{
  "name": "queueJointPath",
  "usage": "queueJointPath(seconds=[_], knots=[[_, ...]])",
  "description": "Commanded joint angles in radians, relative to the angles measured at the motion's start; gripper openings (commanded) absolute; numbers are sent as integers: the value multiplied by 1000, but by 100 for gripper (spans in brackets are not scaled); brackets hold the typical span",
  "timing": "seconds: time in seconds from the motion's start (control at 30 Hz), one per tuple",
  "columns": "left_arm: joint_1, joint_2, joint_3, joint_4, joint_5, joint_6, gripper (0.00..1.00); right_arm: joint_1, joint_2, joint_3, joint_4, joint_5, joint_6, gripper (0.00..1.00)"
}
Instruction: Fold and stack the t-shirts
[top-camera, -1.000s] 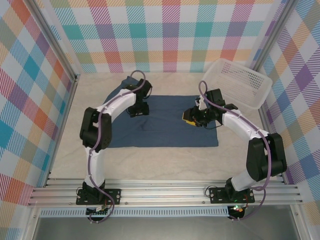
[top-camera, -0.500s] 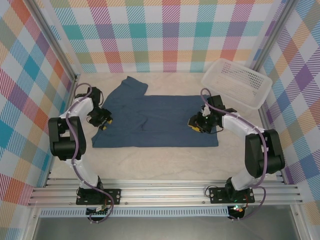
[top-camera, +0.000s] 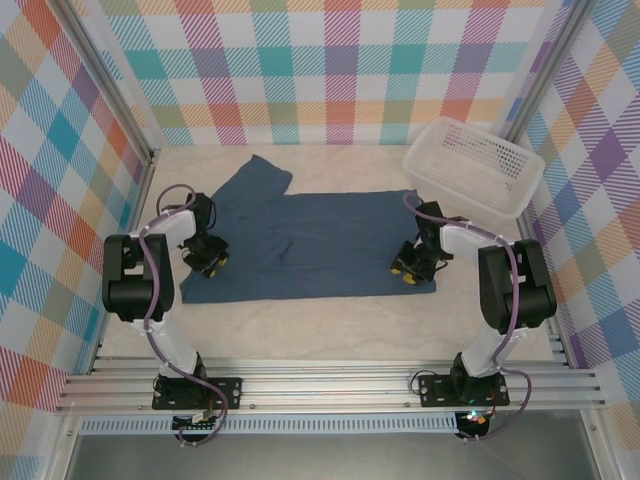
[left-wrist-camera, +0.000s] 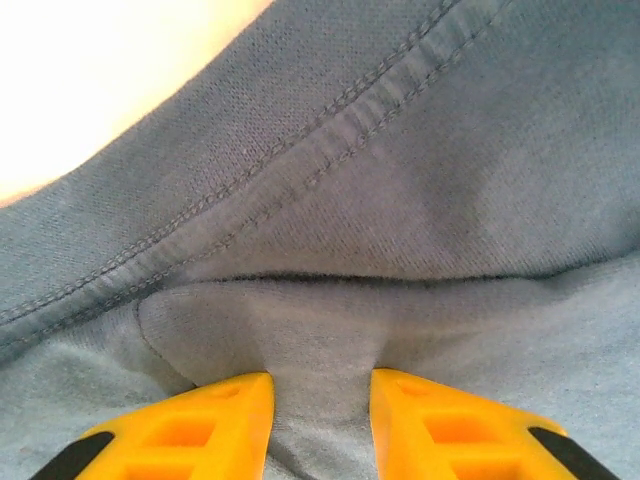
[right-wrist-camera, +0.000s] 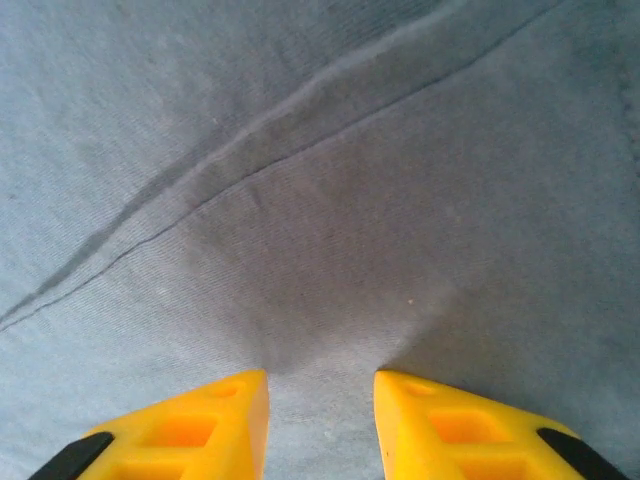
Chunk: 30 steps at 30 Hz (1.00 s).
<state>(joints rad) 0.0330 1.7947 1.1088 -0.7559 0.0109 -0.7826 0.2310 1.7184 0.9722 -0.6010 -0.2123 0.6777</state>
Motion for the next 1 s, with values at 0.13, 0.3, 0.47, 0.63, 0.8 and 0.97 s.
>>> queueJointPath(seconds=[0.13,0.3,0.47,0.63,0.8,0.97], knots=[[4,-85,-208,-82,-141,-82,34,114,-14,-94,-196,53,77,36],[3,-134,-271,-93,-150,-85,35,177,-83,-170,-249,31,114,37],[3,-194,-331,-117,-167,-93,34,180,-141,-214,-302,60,106,38],[4,-236,-367,-120,-169,-90,34,180,-187,-258,-285,44,113,39],[-24,-280,-220,-160,-219,-61,39,180,-329,-168,-234,123,74,41],[-63,-229,27,-25,-93,64,49,168,-423,-100,-53,403,90,44]])
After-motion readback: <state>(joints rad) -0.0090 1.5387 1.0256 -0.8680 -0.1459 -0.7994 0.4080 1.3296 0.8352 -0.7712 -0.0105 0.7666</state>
